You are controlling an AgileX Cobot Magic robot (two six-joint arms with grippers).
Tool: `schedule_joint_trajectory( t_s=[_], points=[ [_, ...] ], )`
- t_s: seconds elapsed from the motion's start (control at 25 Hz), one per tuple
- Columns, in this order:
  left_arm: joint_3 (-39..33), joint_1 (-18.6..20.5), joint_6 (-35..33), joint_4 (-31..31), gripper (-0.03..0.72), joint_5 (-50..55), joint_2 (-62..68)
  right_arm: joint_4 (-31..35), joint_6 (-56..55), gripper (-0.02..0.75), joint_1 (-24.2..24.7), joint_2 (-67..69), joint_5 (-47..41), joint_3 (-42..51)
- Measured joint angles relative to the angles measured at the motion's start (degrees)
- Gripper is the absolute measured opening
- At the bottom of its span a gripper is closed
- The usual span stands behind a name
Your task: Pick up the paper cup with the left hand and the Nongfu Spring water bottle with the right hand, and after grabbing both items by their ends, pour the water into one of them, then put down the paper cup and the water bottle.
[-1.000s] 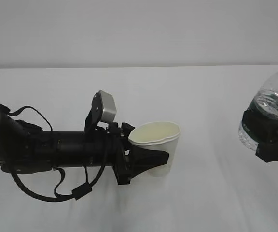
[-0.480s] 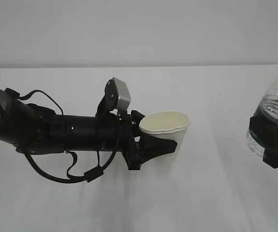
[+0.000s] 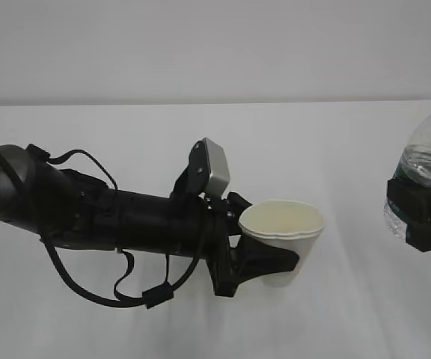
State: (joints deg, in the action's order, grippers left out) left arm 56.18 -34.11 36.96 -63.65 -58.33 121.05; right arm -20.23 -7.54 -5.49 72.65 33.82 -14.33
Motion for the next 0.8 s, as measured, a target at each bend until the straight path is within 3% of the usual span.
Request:
schedule_joint_trajectory(
  t_s=[0.24,0.6,0.8],
  points=[
    [0.4,-3.1,0.1,-0.2,0.433,3.9,0.0,-0.2,0.3,0.406,0.0,0.0,-3.8,-1.1],
    [1.4,-3.1,0.2,1.5,0.432,4.8,0.0,-0.4,3.3,0.406,0.0,0.0,-4.9,-1.5],
    [1.7,-3.3,0.2,1.5,0.432,4.8,0.0,-0.8,5.2,0.406,0.0,0.0,-9.9,-3.0]
  ],
)
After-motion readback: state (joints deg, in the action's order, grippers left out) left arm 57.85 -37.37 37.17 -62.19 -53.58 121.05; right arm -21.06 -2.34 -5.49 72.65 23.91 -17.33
